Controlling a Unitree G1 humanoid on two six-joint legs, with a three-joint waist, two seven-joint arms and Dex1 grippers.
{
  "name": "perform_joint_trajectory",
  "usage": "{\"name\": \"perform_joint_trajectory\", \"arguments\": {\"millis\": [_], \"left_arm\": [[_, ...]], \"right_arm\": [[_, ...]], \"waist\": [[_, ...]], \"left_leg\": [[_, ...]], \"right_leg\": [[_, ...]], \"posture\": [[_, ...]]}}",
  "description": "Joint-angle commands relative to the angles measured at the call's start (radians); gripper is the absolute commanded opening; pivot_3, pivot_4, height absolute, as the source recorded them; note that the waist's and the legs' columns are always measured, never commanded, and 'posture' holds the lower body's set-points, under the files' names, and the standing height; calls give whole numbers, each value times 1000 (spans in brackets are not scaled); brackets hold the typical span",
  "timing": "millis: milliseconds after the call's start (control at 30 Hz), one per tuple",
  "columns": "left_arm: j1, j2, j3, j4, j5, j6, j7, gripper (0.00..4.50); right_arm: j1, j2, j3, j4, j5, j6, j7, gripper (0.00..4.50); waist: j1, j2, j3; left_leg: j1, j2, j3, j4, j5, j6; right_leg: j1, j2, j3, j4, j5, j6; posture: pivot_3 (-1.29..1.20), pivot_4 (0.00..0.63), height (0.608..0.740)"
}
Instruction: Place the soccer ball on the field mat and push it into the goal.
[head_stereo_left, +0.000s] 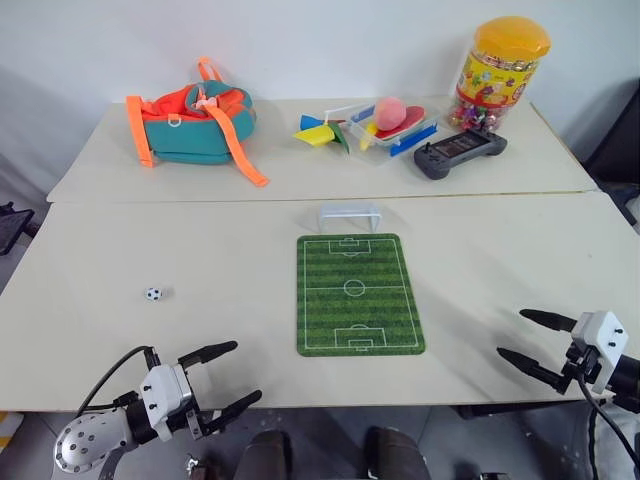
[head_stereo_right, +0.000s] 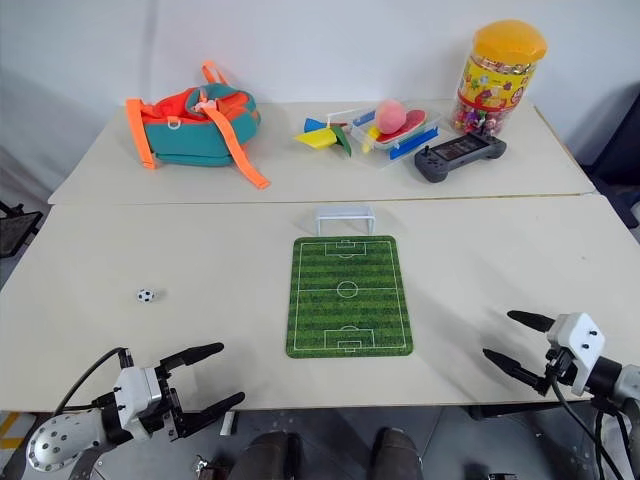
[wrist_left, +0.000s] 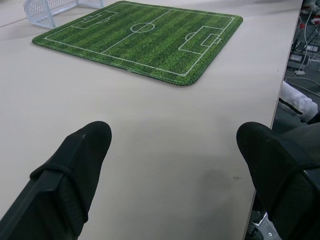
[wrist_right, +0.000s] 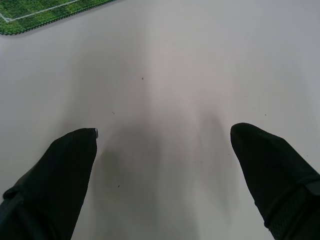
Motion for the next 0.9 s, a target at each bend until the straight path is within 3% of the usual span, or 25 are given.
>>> {"name": "perform_joint_trajectory", "arguments": {"millis": [33, 333, 600, 700, 900], "left_arm": [[0, 2, -3, -18, -9, 14, 10, 4488], [5, -8, 24, -90, 6, 84, 114, 4488], [-16, -2, 118, -191, -89, 170, 176, 4488], [-50, -18, 153, -210, -100, 244, 262, 4488], [-145, -86, 222, -235, -109, 433, 517, 4488]], "right_arm": [[6, -5, -37, -1, 16, -7, -2, 4500], [-6, -4, -38, 14, 25, -14, 13, 4500], [-88, -15, -58, -39, 140, 71, 80, 4500], [-104, -13, -53, -76, 181, 103, 131, 4500], [-137, 10, -20, -73, 133, 107, 98, 4500]], "waist": [[0, 0, 0], [0, 0, 0], [-2, 0, 0], [0, 1, 0], [6, 0, 0]], "left_leg": [[0, 0, 0, 0, 0, 0], [0, 0, 0, 0, 0, 0], [0, 2, 1, 0, 0, 0], [0, 3, 1, 0, 0, 0], [0, 7, 3, 1, -1, -2]], "right_leg": [[0, 0, 0, 0, 0, 0], [0, 0, 0, 0, 0, 0], [0, 2, 2, -1, 1, -1], [0, 4, 2, -1, 1, -1], [0, 8, 4, -2, 2, -2]], "posture": [[0, 150, 740], [0, 150, 740], [0, 150, 740], [0, 150, 740], [0, 150, 740]]}}
